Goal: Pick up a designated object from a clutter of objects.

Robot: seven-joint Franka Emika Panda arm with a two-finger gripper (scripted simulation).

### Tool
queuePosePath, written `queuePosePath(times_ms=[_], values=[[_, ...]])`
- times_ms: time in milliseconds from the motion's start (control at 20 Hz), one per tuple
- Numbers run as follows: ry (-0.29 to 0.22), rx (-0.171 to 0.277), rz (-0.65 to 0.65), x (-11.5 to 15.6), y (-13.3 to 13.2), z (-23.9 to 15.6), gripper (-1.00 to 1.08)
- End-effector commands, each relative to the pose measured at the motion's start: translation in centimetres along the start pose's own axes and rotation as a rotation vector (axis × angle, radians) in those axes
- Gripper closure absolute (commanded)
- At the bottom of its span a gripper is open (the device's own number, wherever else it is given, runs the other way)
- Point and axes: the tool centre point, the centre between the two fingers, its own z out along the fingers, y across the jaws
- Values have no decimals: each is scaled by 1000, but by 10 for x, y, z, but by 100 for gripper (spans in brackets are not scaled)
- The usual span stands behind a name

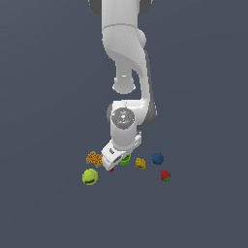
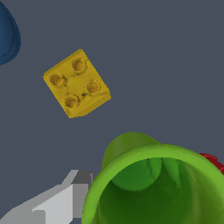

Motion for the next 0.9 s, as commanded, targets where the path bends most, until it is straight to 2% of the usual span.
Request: queuePosePath(times_ms=[0,450,850], values=[[1,-1,0,0,0,-4,108],[1,-1,0,-7,-5,-42,108],[1,-1,-1,-18,-13,-113,108]])
